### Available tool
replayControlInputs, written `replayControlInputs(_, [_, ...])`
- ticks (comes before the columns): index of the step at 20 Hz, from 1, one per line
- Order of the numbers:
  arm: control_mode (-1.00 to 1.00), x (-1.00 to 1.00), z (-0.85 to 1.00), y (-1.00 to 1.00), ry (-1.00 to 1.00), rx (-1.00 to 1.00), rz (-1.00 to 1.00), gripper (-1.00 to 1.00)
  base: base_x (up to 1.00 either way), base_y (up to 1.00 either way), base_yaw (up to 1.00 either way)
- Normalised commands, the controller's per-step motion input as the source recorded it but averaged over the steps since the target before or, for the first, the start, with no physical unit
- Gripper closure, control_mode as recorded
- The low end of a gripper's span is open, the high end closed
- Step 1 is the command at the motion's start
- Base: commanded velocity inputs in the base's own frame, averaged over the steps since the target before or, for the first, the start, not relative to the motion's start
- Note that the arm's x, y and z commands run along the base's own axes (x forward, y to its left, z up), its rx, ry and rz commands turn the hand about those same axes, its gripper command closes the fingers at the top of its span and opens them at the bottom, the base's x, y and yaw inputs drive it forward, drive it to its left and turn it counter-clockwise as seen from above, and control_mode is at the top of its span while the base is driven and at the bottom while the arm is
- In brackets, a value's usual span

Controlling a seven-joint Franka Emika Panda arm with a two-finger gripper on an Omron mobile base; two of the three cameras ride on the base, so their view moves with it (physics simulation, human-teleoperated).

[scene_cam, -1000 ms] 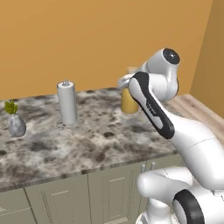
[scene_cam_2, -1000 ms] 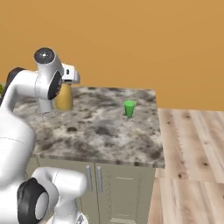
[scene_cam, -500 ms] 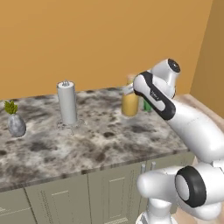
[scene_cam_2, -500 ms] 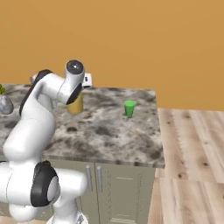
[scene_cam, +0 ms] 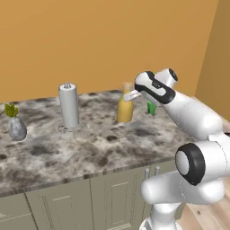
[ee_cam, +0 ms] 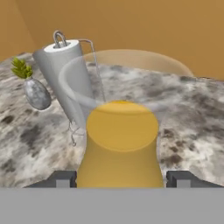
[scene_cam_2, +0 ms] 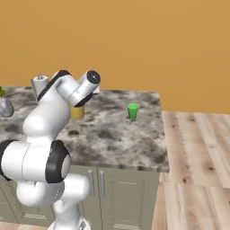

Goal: Place the pitcher and cup on the dining counter for serving.

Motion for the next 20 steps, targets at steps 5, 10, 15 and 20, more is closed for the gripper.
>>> replayControlInputs(5, [-1.00, 0.46, -0.41, 0.49, 0.02, 0.04, 0.10, 1.00, 0.00, 0.00, 0.00])
replayControlInputs(10, [-1.00, 0.49, -0.33, 0.48, 0.01, 0.00, 0.03, 1.00, 0.00, 0.00, 0.00])
replayControlInputs(15, [-1.00, 0.46, -0.34, 0.33, 0.00, -0.03, 0.02, 1.00, 0.00, 0.00, 0.00])
replayControlInputs(20, [-1.00, 0.22, -0.47, 0.20, 0.00, -0.06, 0.01, 1.00, 0.00, 0.00, 0.00])
